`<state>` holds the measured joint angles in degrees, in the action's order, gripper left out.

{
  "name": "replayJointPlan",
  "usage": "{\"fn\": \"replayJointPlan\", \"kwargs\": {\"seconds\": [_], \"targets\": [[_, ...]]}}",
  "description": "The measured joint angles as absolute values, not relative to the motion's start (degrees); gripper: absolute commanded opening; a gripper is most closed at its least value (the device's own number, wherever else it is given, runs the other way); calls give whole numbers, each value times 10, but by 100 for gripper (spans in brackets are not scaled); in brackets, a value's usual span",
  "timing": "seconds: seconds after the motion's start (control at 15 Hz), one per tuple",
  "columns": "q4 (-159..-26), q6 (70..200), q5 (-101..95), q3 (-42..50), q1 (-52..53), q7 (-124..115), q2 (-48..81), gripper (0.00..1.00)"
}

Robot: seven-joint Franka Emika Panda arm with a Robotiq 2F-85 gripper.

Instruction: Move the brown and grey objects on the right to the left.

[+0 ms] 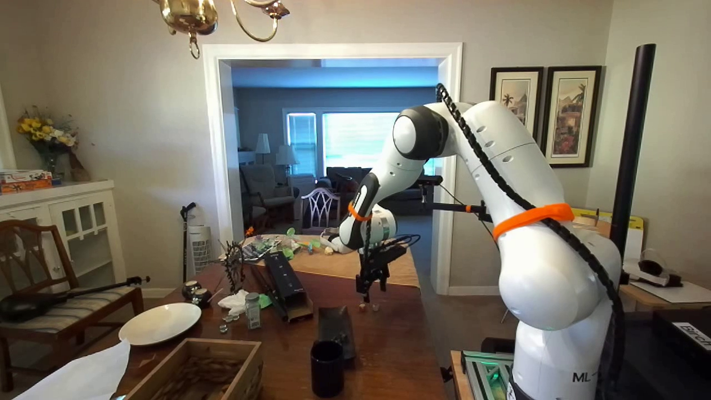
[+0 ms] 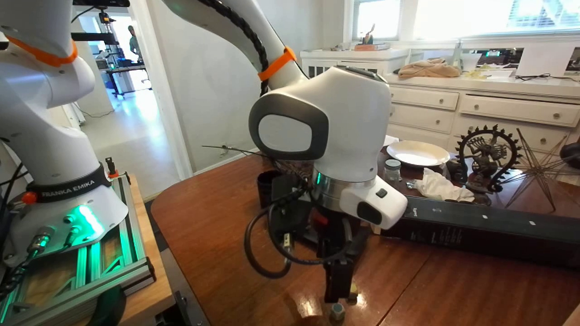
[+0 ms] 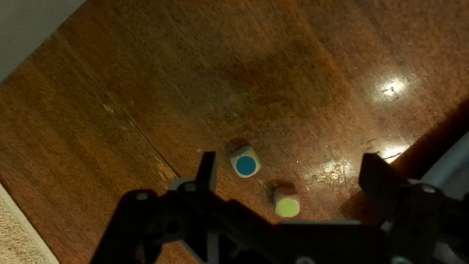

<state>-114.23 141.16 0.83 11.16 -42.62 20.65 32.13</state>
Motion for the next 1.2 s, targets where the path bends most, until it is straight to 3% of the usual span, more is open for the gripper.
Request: {"fn": "replayJointPlan", "kwargs": {"seconds": [1.2], "targets": [[-1147,1321,140,77,-496,496,231,100]]}}
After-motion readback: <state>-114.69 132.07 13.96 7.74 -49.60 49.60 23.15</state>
